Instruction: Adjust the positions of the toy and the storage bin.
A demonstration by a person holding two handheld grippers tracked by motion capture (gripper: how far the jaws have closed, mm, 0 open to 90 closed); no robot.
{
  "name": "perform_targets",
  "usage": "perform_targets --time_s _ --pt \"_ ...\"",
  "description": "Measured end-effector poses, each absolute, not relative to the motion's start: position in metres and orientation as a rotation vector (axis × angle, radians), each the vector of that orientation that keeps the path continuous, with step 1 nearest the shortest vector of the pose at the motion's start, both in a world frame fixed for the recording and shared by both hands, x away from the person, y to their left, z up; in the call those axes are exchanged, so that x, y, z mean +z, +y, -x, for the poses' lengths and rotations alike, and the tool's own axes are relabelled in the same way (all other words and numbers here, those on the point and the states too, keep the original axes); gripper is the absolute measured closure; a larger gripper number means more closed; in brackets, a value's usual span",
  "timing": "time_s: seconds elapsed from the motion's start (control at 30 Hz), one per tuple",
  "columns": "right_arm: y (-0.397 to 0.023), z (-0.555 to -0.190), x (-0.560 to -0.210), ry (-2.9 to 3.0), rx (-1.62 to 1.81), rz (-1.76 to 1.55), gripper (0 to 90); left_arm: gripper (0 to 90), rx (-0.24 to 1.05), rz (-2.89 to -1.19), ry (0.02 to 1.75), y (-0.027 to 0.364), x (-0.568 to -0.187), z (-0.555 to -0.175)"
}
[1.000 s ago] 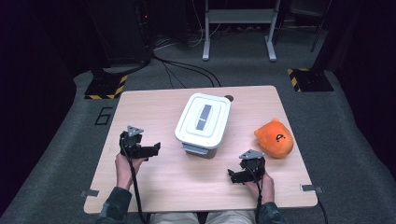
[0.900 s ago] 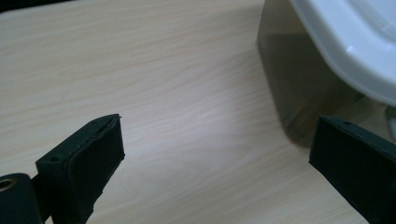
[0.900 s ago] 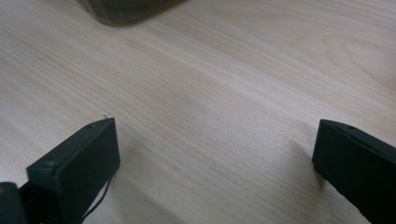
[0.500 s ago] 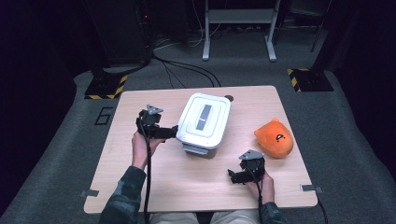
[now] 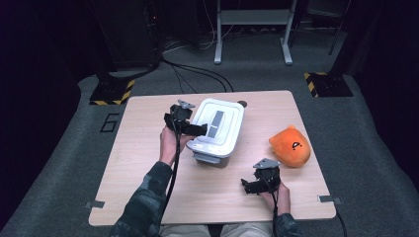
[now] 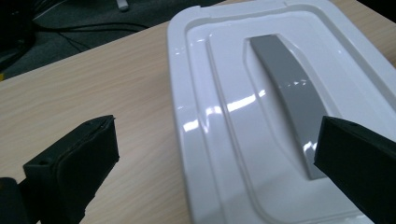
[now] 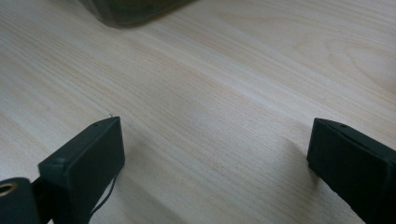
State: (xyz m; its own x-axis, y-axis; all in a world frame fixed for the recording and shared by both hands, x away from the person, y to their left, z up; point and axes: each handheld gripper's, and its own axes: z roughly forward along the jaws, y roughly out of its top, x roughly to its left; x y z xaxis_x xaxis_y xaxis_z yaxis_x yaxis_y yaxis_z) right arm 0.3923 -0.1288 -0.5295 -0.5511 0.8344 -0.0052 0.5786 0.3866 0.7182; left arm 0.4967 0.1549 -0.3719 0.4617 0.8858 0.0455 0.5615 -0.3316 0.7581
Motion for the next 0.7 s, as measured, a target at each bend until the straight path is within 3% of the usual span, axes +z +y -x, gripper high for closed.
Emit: perform_targets --time_s 0.47,0.53,0.6,0.63,0.7 --pt "-0.129 -0.392 -0.529 2.278 0.973 -1.234 5.6 0.5 0.567 -2.1 1.176 0.111 -0.376 -0.518" --pt "-0.129 -0.392 -0.529 2.276 0.973 -1.233 6.2 18.9 0.558 -2.107 1.156 0.107 -0.377 -0.519" --pt "-0.13 -0.393 -0.529 2.272 0.976 -1.215 7.1 23.6 0.551 -2.097 1.157 0.106 -0.379 -0.52" --pt "-0.13 -0.393 -0.529 2.273 0.978 -1.217 7.3 32.7 0.544 -2.09 1.161 0.105 -0.38 -0.521" --pt "-0.13 -0.392 -0.529 2.272 0.979 -1.234 7.7 35.9 0.542 -2.096 1.158 0.104 -0.381 -0.521"
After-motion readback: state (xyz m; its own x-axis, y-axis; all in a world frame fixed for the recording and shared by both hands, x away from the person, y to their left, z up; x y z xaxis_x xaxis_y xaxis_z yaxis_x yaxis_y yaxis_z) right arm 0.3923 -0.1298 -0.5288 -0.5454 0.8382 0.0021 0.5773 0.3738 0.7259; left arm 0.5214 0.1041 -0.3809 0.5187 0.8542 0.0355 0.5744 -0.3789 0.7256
